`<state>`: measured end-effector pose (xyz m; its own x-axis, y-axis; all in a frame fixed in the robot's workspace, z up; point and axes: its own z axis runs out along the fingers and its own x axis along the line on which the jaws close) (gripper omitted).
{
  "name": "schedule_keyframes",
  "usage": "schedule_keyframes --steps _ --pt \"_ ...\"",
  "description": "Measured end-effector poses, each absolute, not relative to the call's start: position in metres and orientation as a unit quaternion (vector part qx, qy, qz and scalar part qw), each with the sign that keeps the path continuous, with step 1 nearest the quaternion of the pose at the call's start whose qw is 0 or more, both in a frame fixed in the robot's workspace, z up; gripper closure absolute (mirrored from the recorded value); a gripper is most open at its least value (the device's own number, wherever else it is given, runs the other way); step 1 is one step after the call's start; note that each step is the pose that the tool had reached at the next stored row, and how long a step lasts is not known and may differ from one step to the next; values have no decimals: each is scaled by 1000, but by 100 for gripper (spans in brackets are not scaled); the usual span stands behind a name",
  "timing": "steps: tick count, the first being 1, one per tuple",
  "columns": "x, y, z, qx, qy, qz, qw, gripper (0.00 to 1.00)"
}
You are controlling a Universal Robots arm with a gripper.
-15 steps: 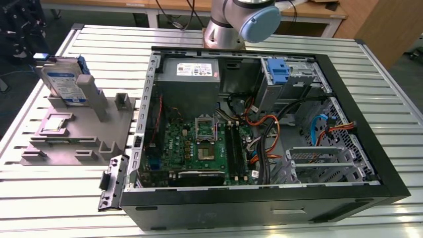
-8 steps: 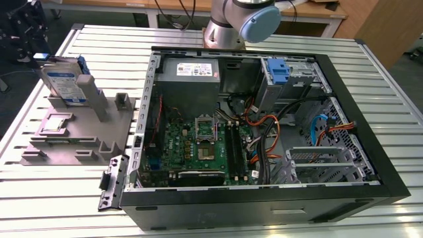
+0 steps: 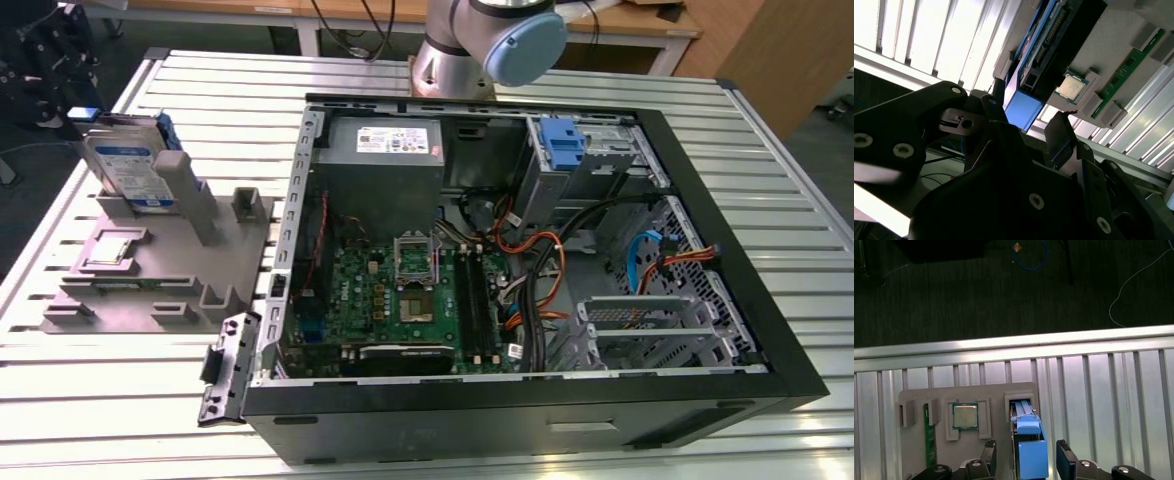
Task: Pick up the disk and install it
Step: 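Pick up the disk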
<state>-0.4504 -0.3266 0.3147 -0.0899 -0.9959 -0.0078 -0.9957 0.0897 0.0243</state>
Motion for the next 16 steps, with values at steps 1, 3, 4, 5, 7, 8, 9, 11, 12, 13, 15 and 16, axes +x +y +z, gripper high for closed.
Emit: schedule_keyframes --steps 1,3,4,5,7,8,9,11,12,13,15,16 --pt "-450 -327 315 675 -738 -12 5 41" --pt "-450 -327 315 675 -738 -12 5 41" --pt "-450 -327 315 675 -738 -12 5 41" --pt "-450 -327 315 675 -738 -12 5 41" --pt "-450 -327 314 675 -738 -12 5 41" --pt "-450 -327 314 675 -738 -12 5 41" --pt "-450 -327 313 675 -738 -12 5 41" --pt "-450 -327 310 676 -737 -12 5 41" --pt "-450 -326 309 676 -736 -12 5 41" --pt "-451 -326 308 677 -735 -12 5 41" --pt "-451 -326 306 682 -732 -11 5 41" --pt "-451 -326 305 684 -729 -11 5 41"
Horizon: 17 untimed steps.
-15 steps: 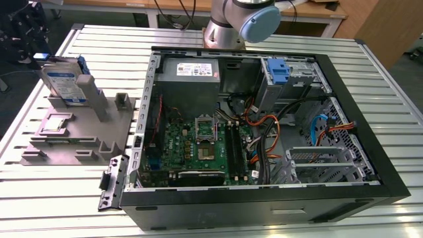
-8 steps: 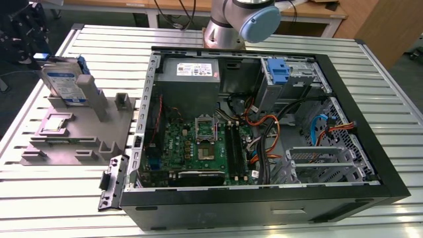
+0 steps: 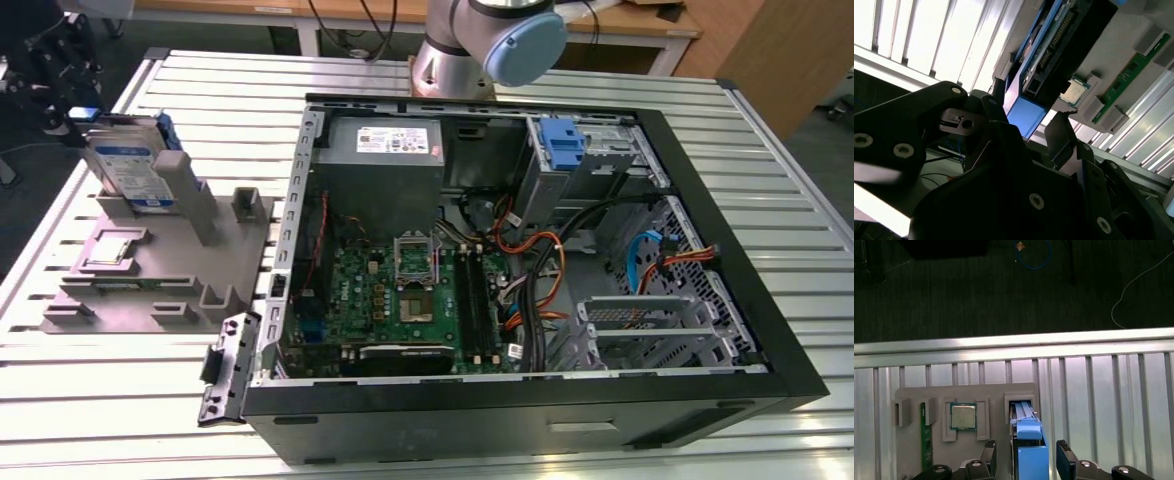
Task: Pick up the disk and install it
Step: 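Pick up the disk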
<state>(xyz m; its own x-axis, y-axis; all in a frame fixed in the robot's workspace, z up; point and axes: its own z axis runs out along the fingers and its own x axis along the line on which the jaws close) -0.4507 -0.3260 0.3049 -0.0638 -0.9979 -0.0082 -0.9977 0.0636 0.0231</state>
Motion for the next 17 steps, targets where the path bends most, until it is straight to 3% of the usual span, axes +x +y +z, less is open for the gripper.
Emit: schedule_keyframes --steps 16,17 --pt "-453 -322 298 692 -721 -10 4 42" --pt "-453 -322 297 692 -721 -10 4 49"
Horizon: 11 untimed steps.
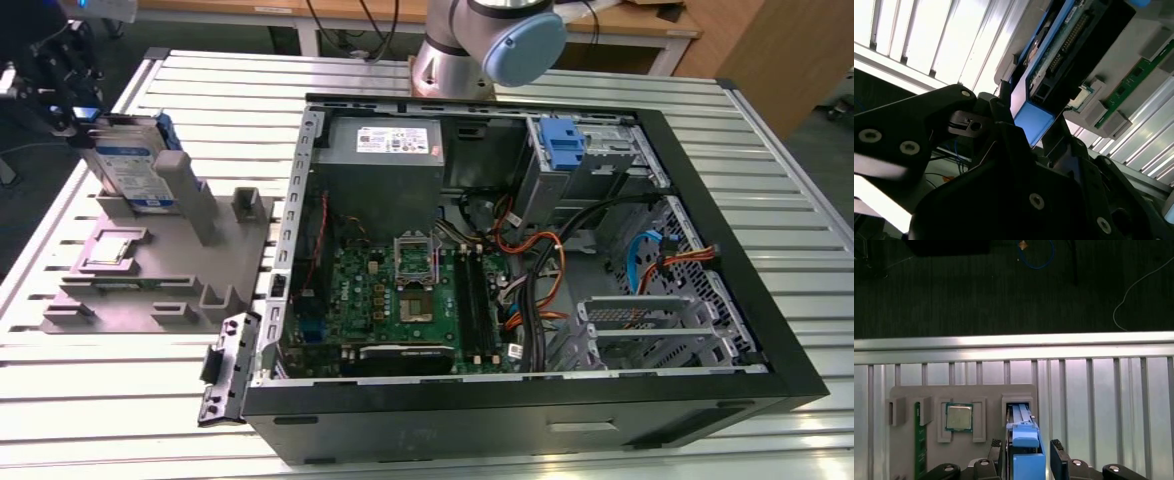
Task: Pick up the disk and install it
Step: 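Pick up the disk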
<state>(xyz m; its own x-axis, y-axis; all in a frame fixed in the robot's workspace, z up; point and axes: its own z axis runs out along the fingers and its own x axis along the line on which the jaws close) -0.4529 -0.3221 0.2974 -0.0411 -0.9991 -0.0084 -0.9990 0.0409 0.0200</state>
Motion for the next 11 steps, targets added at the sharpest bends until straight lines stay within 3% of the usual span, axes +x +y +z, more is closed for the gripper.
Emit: schedule_keyframes --steps 11 --pt "-453 -322 290 692 -721 -10 4 49"
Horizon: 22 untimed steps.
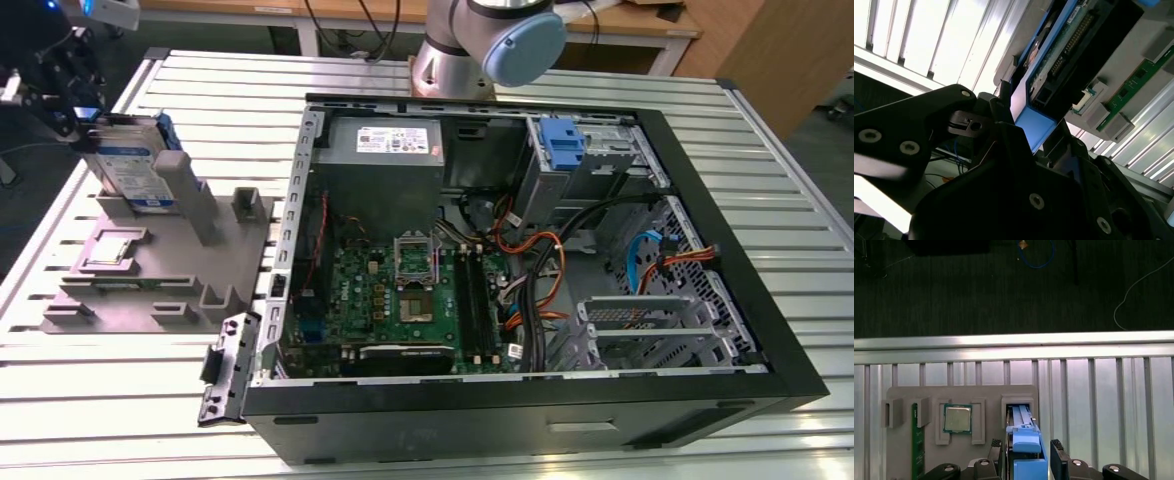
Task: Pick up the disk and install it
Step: 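Pick up the disk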
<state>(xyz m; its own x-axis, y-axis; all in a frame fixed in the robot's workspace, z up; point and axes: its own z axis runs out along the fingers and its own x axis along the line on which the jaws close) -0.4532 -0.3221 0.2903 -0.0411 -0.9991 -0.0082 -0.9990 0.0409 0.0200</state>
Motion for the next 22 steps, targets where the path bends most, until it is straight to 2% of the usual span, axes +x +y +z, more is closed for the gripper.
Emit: schedule_keyframes --steps 22 --pt "-453 -326 288 693 -721 -10 4 49"
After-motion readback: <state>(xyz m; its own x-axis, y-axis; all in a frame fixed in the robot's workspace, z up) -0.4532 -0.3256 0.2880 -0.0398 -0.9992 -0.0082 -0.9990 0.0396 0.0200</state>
